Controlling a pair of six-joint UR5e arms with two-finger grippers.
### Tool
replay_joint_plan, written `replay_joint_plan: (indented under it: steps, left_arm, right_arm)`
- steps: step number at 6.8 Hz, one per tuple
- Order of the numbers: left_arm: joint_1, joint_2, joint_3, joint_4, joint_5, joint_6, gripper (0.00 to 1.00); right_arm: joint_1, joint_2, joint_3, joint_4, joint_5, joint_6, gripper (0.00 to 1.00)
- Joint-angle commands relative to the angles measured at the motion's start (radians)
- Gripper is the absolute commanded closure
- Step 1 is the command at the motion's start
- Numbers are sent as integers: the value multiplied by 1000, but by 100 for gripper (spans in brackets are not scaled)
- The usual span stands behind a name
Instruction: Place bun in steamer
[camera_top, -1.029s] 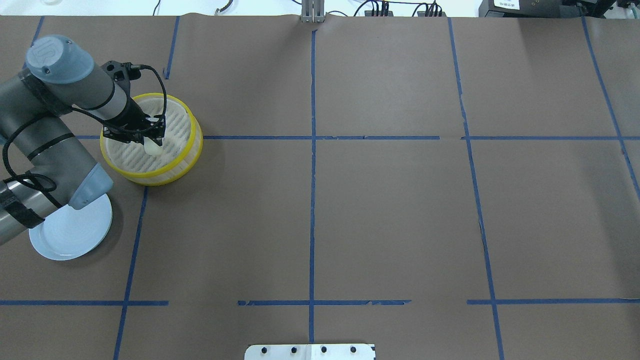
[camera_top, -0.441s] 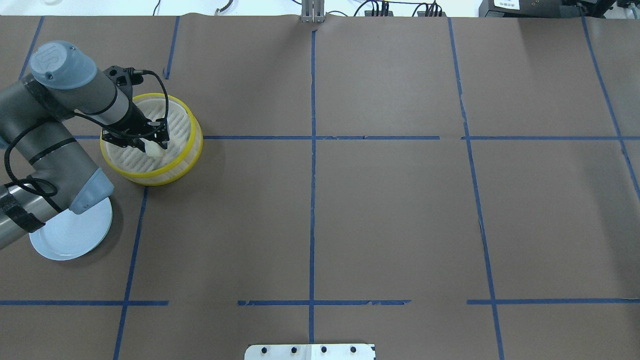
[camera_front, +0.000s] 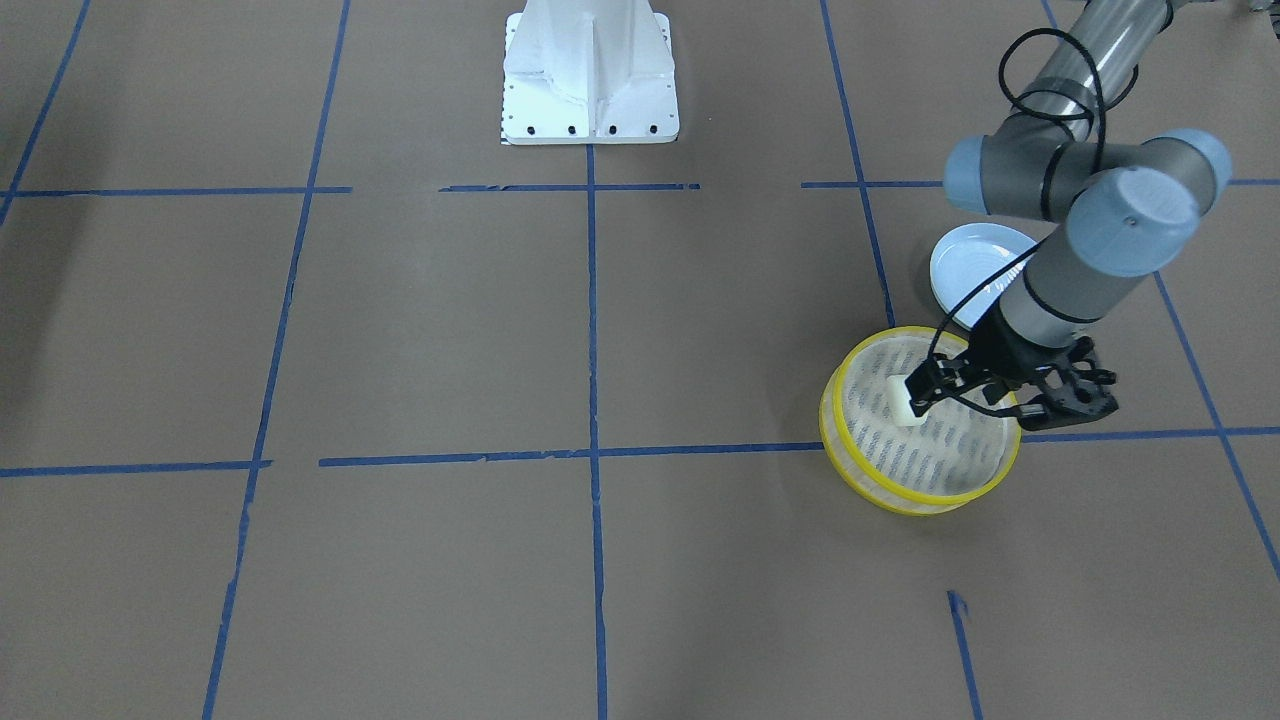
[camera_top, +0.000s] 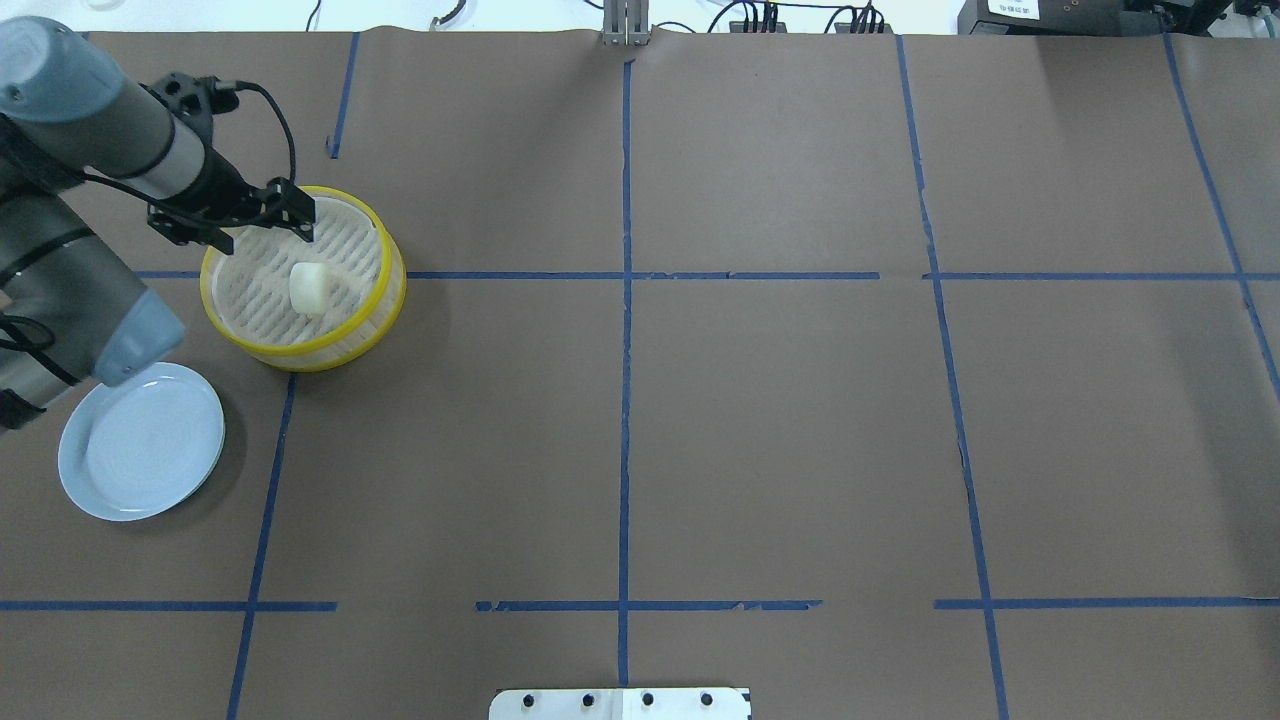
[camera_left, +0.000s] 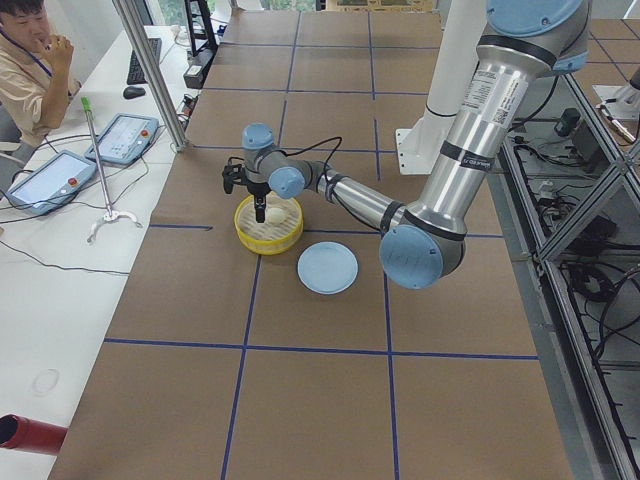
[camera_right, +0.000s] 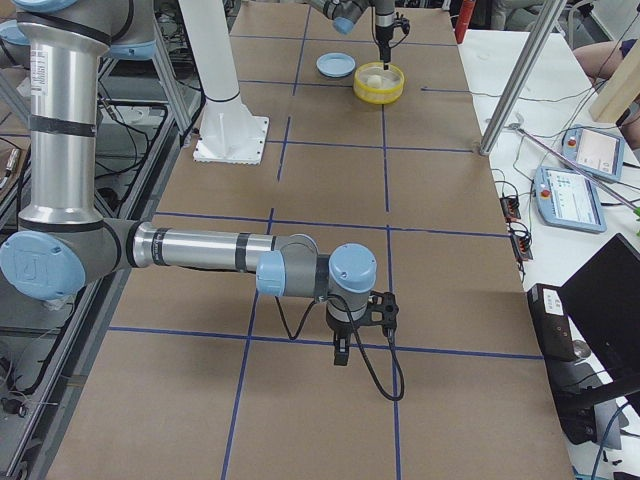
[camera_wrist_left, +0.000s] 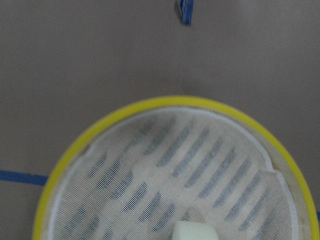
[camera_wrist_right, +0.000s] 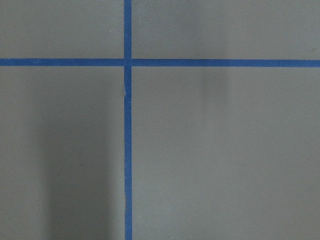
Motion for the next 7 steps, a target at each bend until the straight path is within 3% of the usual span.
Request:
replay_joint_plan:
  steps: [1,2,4,5,7]
  left_arm:
    - [-240,115,-75,104,-112,376,0]
    - [-374,205,-74,103,-204,558,0]
    - [-555,307,-5,118,-199,897,0]
    - [-605,321,54,172,-197,1043,0]
    - [-608,399,-42,295,-208,1060,0]
  right_arm:
    - [0,0,0,0,0,0,0]
    - [0,0,0,0,0,0,0]
    - [0,0,0,0,0,0,0]
    - [0,0,0,0,0,0,0]
    - [0,0,0,0,0,0,0]
